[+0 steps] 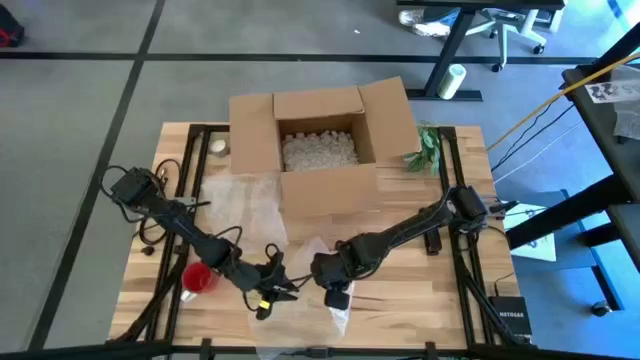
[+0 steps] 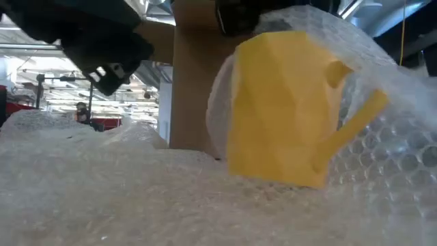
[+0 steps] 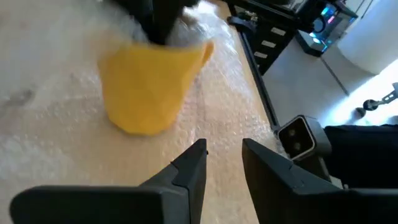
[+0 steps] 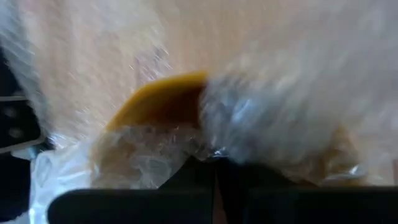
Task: Wrap mug
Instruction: Wrap the yellow mug with the right transparent bubble wrap
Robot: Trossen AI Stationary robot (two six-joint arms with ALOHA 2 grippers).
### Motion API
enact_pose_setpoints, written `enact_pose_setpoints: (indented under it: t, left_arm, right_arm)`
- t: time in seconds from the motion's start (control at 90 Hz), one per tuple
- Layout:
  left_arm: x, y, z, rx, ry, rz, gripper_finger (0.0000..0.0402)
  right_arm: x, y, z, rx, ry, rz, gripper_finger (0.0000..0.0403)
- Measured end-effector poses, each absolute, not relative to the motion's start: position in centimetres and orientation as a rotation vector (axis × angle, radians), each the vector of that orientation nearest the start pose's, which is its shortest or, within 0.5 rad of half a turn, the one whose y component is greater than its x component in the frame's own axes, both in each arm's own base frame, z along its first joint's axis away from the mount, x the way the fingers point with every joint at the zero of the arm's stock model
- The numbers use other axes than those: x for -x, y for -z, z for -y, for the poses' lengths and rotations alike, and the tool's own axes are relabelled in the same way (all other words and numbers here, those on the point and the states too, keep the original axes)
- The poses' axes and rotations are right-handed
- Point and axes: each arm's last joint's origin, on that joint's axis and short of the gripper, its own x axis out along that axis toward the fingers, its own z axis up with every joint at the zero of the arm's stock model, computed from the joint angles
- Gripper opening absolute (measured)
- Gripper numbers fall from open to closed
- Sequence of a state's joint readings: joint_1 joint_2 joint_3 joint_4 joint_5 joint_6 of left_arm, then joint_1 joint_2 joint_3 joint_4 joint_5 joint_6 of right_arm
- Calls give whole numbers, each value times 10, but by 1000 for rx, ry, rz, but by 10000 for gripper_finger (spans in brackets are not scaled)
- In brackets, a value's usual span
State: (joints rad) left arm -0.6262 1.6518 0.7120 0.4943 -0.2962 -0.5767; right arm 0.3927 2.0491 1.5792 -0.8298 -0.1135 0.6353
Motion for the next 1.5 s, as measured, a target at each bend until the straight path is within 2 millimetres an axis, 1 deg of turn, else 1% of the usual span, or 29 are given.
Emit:
enact_pose_setpoints:
  t: [0.1, 0.222, 0.267, 0.489, 0.656, 0.878, 0.989, 1.089, 1.211, 1.333, 1.5]
  left_arm:
    - [-260, -160, 184, 390, 190, -521, 86]
    - [-254, -154, 187, 434, 162, -589, 86]
    - [-252, -152, 188, 444, 150, -615, 86]
    - [-240, -151, 187, 464, 77, -696, 86]
    - [-229, -148, 178, 451, -42, -802, 86]
    - [-225, -149, 177, 351, -9, -826, 86]
    - [-220, -144, 171, 318, -63, -894, 86]
    - [-216, -140, 168, 343, -122, -943, 86]
    - [-218, -137, 175, 396, -91, -931, 86]
    - [-224, -130, 184, 437, -22, -915, 86]
    - [-232, -129, 187, 422, 31, -849, 86]
  right_arm:
    - [-381, -191, -164, -342, 12, -1368, 0]
    - [-388, -207, -170, -331, -27, -1305, 0]
    - [-388, -210, -170, -332, -31, -1295, 0]
    - [-389, -209, -169, -330, -28, -1299, 0]
    - [-389, -210, -170, -330, -29, -1296, 0]
    - [-389, -210, -170, -325, -36, -1293, 0]
    - [-389, -210, -170, -324, -36, -1293, 0]
    - [-389, -210, -170, -324, -36, -1293, 0]
    - [-389, -210, -170, -317, -44, -1290, 0]
    - [-390, -210, -170, -317, -45, -1285, 0]
    - [-390, -210, -170, -319, -47, -1282, 0]
